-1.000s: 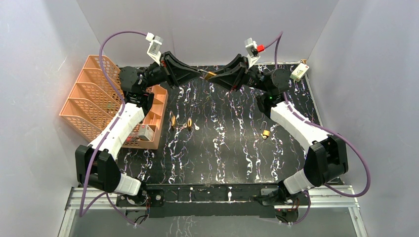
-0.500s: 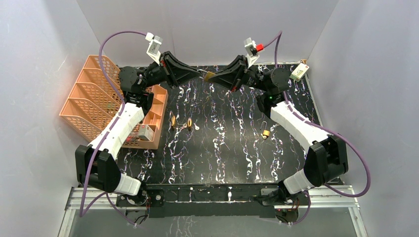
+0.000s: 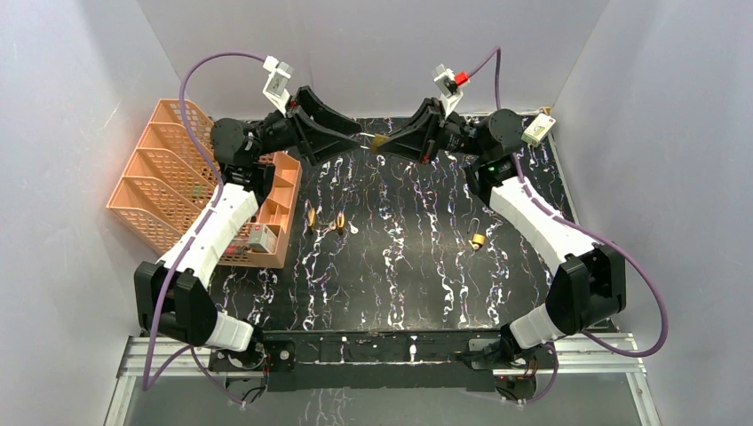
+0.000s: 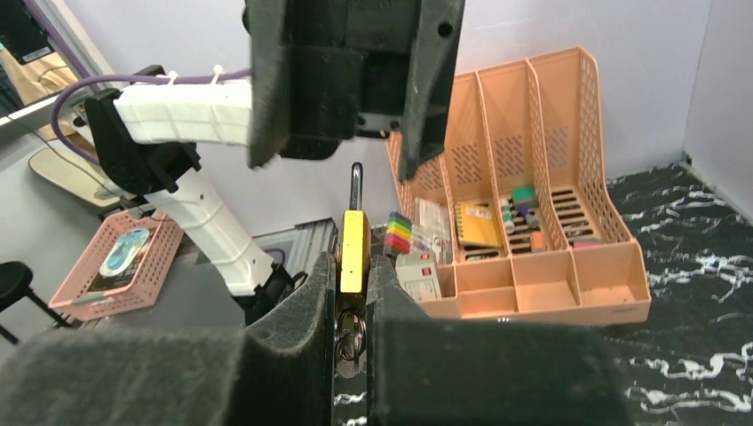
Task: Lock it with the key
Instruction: Lock the lock.
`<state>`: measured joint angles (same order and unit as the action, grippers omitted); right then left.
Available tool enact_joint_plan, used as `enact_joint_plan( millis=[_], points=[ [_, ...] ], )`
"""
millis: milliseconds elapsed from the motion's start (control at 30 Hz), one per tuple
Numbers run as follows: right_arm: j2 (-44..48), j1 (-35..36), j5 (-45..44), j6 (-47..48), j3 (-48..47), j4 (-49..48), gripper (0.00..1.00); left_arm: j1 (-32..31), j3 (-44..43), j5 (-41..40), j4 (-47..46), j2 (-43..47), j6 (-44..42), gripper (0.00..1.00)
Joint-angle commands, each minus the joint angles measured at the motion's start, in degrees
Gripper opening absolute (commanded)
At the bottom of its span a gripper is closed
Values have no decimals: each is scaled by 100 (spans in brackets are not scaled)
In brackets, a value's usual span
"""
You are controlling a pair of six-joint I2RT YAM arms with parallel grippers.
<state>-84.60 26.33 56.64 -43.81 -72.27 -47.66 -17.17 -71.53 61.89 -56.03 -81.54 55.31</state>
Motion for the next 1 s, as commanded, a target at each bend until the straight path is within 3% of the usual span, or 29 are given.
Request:
enact_joint_plan(
  millis=[0,33,200,467,767,967],
  points=[
    [57,-314,618,-239,-420,107,0,138,-525,493,-137,189,285,90],
    [53,-369,793,-299,-457,115,0,199,-589,552,-76,176,333,97],
    [15,-480,1429,-330,-713,425,0,433,-797,872,4,3,628,97],
    [-403,-478,1762,-937,-1183,142,0,403,-956,1504,22,-518,1080,76],
    [-705,-453,1747,-1167,-1417,91,0,123,-972,1775,23,-621,944,51],
    [-752,-455,1704,-1138,-1464,160,0,-17,-1035,1818,13,-738,916,43]
  ],
)
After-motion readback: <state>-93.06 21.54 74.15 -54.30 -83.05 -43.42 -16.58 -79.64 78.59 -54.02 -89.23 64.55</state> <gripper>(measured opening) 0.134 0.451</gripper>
